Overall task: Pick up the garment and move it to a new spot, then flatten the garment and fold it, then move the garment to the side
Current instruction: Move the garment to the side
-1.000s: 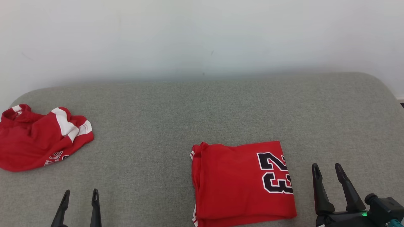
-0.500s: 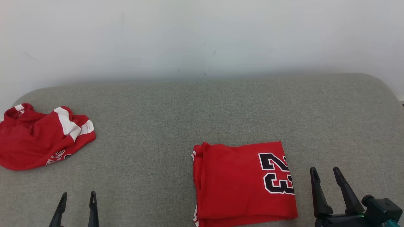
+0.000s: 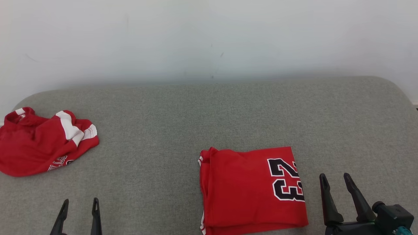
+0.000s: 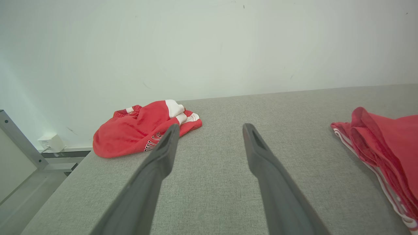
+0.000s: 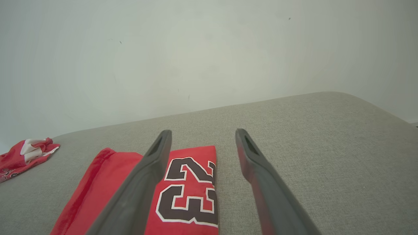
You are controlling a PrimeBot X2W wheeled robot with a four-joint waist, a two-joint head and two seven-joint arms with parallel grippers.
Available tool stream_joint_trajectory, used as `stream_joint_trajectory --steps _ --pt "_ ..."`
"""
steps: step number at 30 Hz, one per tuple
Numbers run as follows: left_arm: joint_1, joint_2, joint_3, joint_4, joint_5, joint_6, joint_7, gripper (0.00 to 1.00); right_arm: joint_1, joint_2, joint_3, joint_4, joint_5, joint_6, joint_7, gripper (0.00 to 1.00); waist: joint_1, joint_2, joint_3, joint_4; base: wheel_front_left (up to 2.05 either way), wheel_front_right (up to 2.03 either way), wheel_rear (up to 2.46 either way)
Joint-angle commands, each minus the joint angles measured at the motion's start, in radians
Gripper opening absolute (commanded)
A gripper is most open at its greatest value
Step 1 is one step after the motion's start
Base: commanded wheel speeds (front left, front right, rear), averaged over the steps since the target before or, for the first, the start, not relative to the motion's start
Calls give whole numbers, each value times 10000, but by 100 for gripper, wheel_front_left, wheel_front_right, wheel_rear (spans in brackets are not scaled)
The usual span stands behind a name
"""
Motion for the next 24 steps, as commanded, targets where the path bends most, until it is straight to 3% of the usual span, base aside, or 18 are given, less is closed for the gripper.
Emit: stream_joint_trajectory --steps 1,24 --pt "78 37 -14 -27 -86 54 22 100 94 10 -41 -23 -61 -25 49 100 0 0 -5 8 0 0 0" --pt "24 77 -151 32 -266 254 11 100 -703 -178 284 281 -105 -25 265 100 0 0 13 -5 0 0 0"
